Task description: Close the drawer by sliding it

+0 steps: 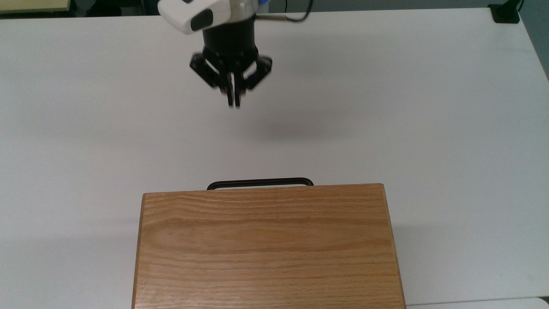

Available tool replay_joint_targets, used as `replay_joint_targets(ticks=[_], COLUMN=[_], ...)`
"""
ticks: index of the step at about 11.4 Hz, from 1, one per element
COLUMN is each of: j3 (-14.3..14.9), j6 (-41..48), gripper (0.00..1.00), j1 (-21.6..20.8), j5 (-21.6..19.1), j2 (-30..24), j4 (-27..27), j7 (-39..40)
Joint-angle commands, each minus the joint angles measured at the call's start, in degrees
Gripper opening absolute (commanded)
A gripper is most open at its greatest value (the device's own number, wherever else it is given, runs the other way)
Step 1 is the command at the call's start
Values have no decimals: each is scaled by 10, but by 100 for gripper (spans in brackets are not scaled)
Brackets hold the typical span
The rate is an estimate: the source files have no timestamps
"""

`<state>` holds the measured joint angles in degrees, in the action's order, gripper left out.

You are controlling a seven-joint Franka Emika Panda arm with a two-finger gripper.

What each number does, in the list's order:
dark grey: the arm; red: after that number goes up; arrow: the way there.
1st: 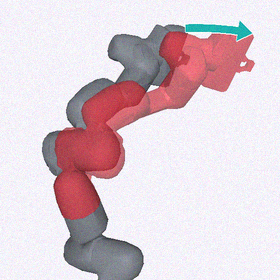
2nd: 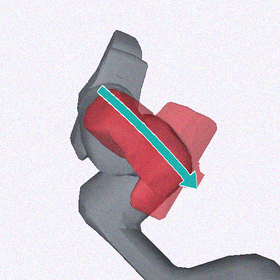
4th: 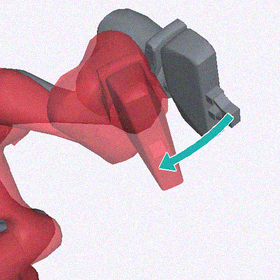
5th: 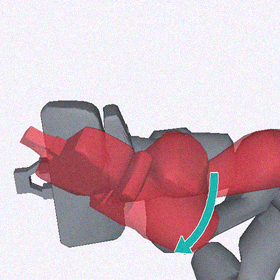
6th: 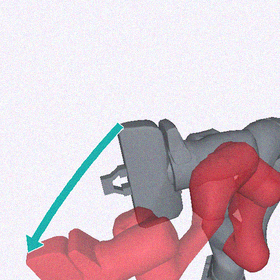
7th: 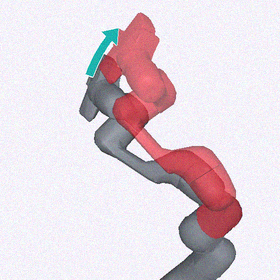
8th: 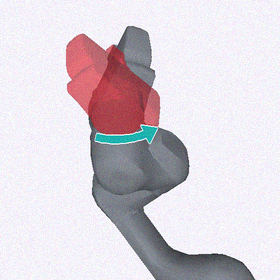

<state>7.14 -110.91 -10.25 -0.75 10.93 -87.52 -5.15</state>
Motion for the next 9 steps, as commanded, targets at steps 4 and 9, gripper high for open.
replay_joint_targets(ticks=[4, 9], j3=[-22, -16], j6=[181, 195], gripper=[100, 100], j1=[64, 67], j5=[13, 15], j2=[-95, -91], j4=[-59, -53], j7=[52, -2])
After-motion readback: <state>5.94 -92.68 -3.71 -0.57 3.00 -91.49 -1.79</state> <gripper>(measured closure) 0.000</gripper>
